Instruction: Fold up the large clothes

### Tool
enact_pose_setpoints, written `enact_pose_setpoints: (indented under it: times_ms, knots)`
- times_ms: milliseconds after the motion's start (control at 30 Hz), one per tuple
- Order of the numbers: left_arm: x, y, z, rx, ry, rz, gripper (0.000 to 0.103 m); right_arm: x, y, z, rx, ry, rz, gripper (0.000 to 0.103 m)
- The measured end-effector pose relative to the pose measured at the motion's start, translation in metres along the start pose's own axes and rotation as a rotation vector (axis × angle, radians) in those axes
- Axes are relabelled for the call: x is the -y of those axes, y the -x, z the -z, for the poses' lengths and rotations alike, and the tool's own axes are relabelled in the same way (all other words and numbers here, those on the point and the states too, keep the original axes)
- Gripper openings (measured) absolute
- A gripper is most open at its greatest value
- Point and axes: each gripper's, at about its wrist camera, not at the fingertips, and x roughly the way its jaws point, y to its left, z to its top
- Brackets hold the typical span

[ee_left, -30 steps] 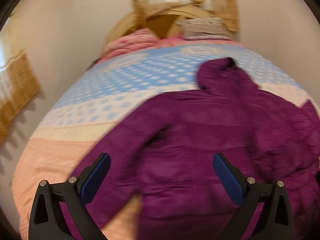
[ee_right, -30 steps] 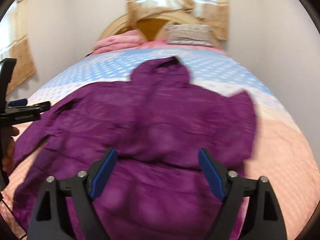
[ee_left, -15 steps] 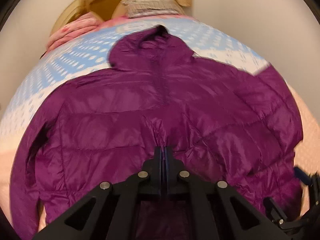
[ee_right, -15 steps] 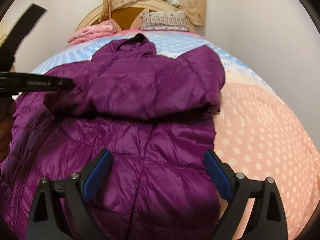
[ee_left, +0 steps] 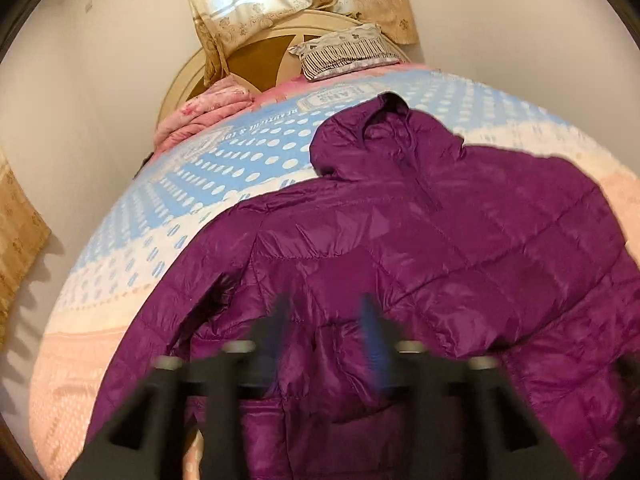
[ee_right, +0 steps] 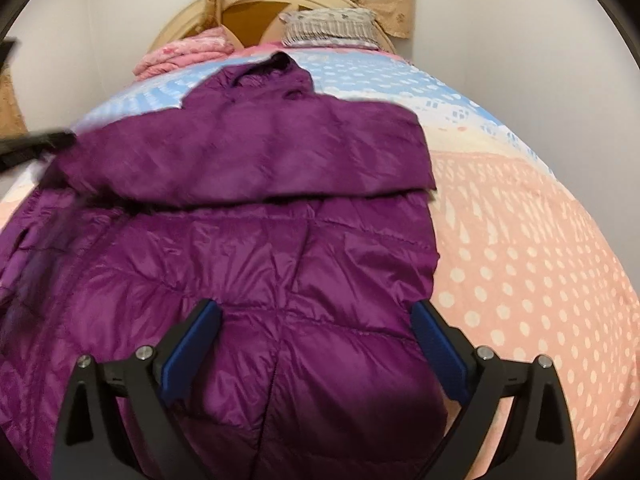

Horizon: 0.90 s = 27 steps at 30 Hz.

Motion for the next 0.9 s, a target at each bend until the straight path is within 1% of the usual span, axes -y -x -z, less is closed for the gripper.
enact_pose_setpoints:
  times_ms: [33, 67, 100, 133, 200, 233, 300, 333, 400, 467, 500, 567, 633, 667, 900]
  knots:
    - [-0.001, 0.005, 0.004, 0.032, 0.002, -0.031, 0.075, 0.004, 0.008, -0.006, 0.017, -0.028, -0.021, 0.084]
    - [0.0, 0.007, 0.005, 0.057, 0.005, -0.055, 0.087, 0.01, 0.016, -0.012, 0.039, -0.056, -0.039, 0.075]
    - [-0.002, 0.005, 0.004, 0.079, 0.017, -0.096, 0.09, 0.017, 0.025, -0.023, 0.068, -0.088, -0.045, 0.074]
    - [-0.005, 0.003, 0.003, 0.083, 0.028, -0.125, 0.092, 0.023, 0.029, -0.033, 0.091, -0.11, -0.033, 0.074]
    - [-0.01, -0.013, 0.0, 0.044, 0.046, -0.188, 0.092, 0.029, 0.023, -0.056, 0.116, -0.122, 0.019, 0.074]
    - [-0.013, -0.024, -0.002, 0.006, 0.065, -0.195, 0.092, 0.03, 0.015, -0.067, 0.115, -0.117, 0.042, 0.074]
    - [-0.019, -0.044, -0.001, -0.055, 0.104, -0.183, 0.092, 0.033, -0.008, -0.086, 0.1, -0.118, 0.093, 0.073]
    - [-0.019, -0.049, 0.001, -0.071, 0.111, -0.184, 0.092, 0.032, -0.022, -0.092, 0.085, -0.114, 0.109, 0.073]
    - [-0.018, -0.058, 0.008, -0.093, 0.119, -0.177, 0.092, 0.03, -0.051, -0.099, 0.043, -0.096, 0.102, 0.064]
    - [-0.015, -0.062, 0.014, -0.105, 0.125, -0.177, 0.092, 0.025, -0.073, -0.097, -0.009, -0.062, 0.108, 0.064]
    - [-0.015, -0.063, 0.018, -0.109, 0.134, -0.171, 0.092, 0.025, -0.078, -0.093, -0.024, -0.047, 0.113, 0.064]
    - [-0.018, -0.065, 0.024, -0.115, 0.179, -0.155, 0.092, 0.018, -0.089, -0.083, -0.053, -0.004, 0.134, 0.064]
    - [-0.022, -0.065, 0.029, -0.125, 0.231, -0.137, 0.092, 0.015, -0.088, -0.081, -0.048, 0.016, 0.15, 0.065]
    - [-0.021, -0.063, 0.031, -0.123, 0.237, -0.14, 0.092, 0.015, -0.087, -0.079, -0.049, 0.027, 0.152, 0.067]
    - [-0.024, -0.054, 0.043, -0.135, 0.289, -0.157, 0.095, 0.004, -0.084, -0.074, -0.046, 0.086, 0.131, 0.067]
